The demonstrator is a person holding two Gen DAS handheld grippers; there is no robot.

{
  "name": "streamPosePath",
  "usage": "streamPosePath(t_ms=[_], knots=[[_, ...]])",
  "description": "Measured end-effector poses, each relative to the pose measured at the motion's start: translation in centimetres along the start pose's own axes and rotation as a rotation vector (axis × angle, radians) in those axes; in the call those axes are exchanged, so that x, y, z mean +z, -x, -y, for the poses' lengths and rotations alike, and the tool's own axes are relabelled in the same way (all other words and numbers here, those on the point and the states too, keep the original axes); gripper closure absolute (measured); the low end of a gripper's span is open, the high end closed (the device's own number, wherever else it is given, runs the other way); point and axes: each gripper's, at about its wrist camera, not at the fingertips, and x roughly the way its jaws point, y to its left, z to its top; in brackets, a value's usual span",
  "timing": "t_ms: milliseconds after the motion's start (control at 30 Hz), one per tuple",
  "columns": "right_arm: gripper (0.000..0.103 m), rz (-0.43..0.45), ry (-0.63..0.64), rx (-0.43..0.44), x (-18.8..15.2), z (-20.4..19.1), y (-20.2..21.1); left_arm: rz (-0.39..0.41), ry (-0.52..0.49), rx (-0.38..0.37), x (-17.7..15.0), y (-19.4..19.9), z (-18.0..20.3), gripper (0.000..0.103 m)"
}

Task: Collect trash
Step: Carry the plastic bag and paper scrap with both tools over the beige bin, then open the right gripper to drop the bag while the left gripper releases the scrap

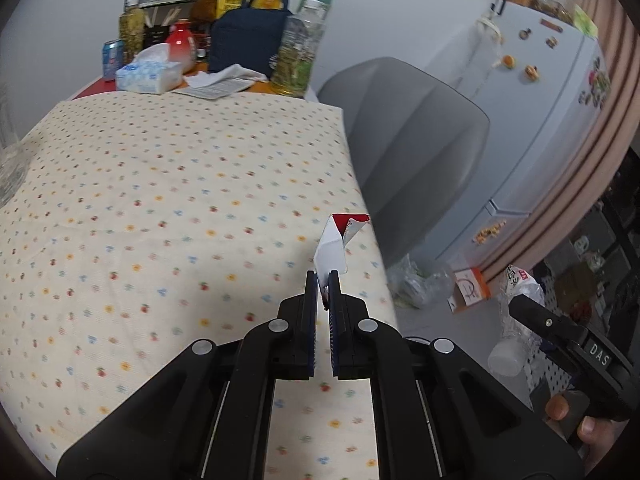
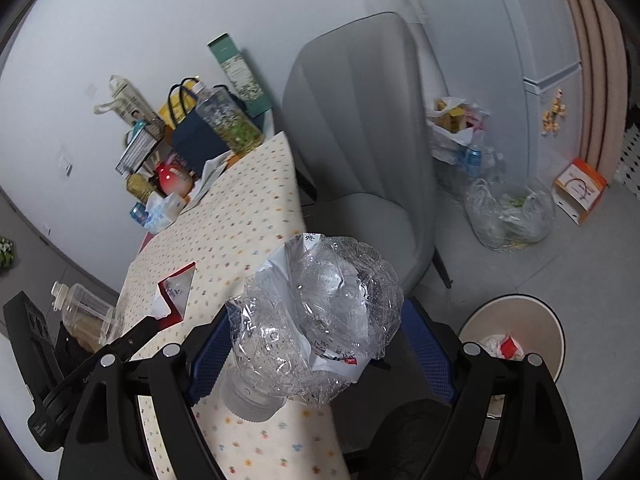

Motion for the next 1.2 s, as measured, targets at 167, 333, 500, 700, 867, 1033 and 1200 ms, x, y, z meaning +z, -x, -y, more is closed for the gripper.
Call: streamPosePath(t_ms=[167,333,500,700,867,1033,1200], knots=[[0.023,0.009,-0.045,-0.030,-0.2,3.4,1.0,-0.025,-0.053,-0.017,-1.0,-1.0,3.0,0.097],[0.023,0.008,-0.091,-0.064,-0.7,6.9,1.4,-0.052,-0.095,-0.029,-1.7,-2.3,5.5,0.097],[0.023,-0.005,-0.150,-0.104,-1.4,11.0,1.0,-0.085,-0.133,-0.037,-2.6,-3.9,7.7,0.097],[0.023,-0.032,-0.215,-0.155,-2.4,15.7,0.2,-0.136,-0.177,-0.047,-3.8,-6.1,10.0,0.097],[0.022,-0.050,-0.263,-0.202,-3.0,19.0,-0.7,-0.169,-0.204,-0.056,-4.7,-7.5,11.6,0.097],[0.022,-0.064,-0.298,-0.232,-3.5,21.5,-1.5,-0.198,-0.232,-0.063,-5.3,-9.0,13.2,0.097],[0.019,-0.088,-0.348,-0.235,-4.0,23.8,-2.9,-0.226,-0.262,-0.065,-5.7,-10.3,14.7,0.097]])
